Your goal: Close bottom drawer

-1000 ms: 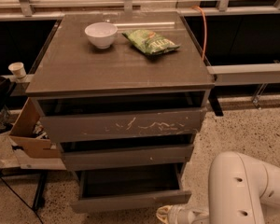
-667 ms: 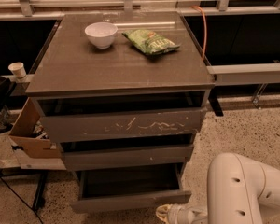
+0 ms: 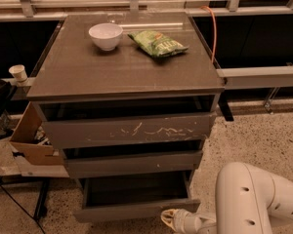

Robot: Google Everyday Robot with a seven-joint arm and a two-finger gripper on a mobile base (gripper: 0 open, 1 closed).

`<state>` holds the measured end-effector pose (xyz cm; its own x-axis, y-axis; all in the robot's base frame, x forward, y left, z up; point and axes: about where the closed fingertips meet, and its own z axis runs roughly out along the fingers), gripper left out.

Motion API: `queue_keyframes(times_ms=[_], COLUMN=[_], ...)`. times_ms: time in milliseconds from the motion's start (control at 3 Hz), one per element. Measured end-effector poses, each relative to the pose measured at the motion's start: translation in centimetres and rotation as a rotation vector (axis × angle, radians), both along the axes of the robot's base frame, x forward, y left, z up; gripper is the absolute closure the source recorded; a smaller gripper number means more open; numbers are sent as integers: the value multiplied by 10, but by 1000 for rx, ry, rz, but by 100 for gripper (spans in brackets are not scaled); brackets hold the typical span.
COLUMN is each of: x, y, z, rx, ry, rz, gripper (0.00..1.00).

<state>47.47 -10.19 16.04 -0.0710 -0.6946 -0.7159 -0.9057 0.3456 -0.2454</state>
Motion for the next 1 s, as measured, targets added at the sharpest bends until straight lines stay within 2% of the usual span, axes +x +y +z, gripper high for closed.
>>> queue_keyframes(times_ms=[333, 1000], x=[15, 43], y=[11, 31], z=[-1, -4], rx=[8, 27], ry=[-46, -99], rz=[23, 53], gripper=[100, 100])
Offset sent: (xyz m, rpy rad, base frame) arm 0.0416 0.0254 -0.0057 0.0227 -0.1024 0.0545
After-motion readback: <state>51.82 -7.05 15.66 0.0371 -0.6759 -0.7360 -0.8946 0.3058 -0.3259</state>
